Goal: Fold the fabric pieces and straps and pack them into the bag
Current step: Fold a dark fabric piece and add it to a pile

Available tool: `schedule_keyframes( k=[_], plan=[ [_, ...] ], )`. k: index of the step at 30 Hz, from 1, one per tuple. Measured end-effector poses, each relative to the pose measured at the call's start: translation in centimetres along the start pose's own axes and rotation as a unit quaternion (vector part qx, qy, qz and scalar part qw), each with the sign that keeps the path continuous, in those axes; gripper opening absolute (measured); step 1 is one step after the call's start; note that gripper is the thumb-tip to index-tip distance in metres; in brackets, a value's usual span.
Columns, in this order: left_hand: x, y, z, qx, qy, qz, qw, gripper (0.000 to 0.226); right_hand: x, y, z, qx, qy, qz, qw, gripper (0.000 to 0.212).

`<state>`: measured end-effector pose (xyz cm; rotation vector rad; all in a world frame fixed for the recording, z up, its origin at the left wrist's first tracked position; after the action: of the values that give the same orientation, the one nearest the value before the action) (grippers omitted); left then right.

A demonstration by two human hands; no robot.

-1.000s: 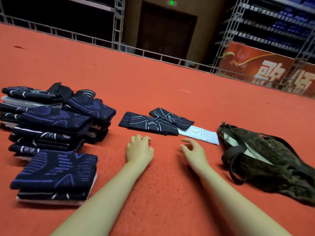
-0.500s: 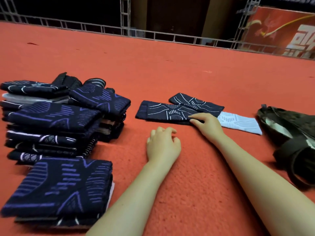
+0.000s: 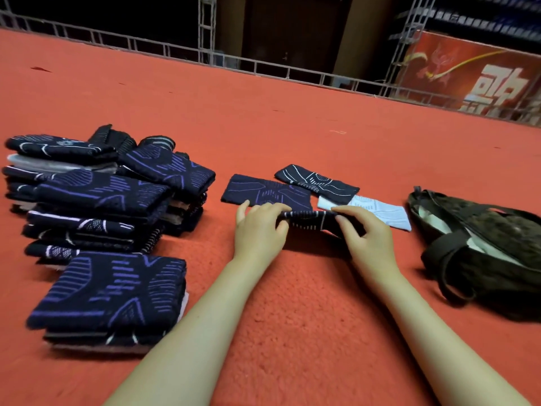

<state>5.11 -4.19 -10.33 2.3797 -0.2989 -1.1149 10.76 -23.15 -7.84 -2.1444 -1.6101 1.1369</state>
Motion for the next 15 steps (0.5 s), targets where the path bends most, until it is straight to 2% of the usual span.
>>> schedule_keyframes(
  k=[3,5,7,10,13,15],
  plan=[
    [-0.1,-0.3,0.1,0.0,0.0,0.019,1.0,0.026,-1.6,0.9,1.4,0.069,0.017,-0.065,0.995,0.021],
    [-0.1,-1.0,0.1,-0.021,-0.002,0.071,0.997,0.025,-1.8,2.2,1.6,0.118,-0.021,-0.089,0.989,0.025],
    [0.0,-2.0,0.1,-0.066,-0.005,0.142,0.988,0.025,-1.5,3.4,1.8,0.146,-0.078,-0.066,0.984,0.028],
    [0.4,-3.2,0.1,-0.122,-0.008,0.175,0.977,0.027,-1.1,4.5,1.9,0.166,-0.134,-0.043,0.976,0.026],
    [1.1,-3.9,0.2,-0.159,-0.038,0.155,0.974,0.03,-1.3,4.8,1.4,0.172,-0.135,-0.051,0.975,0.019],
    [1.0,-3.6,0.2,-0.152,-0.028,0.177,0.972,0.022,-1.8,4.5,1.2,0.17,-0.105,-0.071,0.977,0.015]
  ],
)
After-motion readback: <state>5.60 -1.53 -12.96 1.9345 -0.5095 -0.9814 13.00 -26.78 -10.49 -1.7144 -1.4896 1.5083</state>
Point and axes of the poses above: each hand's wrist, its own z-axis away from the middle knuckle, its own x-axis out of the palm, y = z × x, the point moved 8 cm from there along -z, towards the middle knuckle, and after that the axes turned 1 degree about -z, right-handed, at the moved point
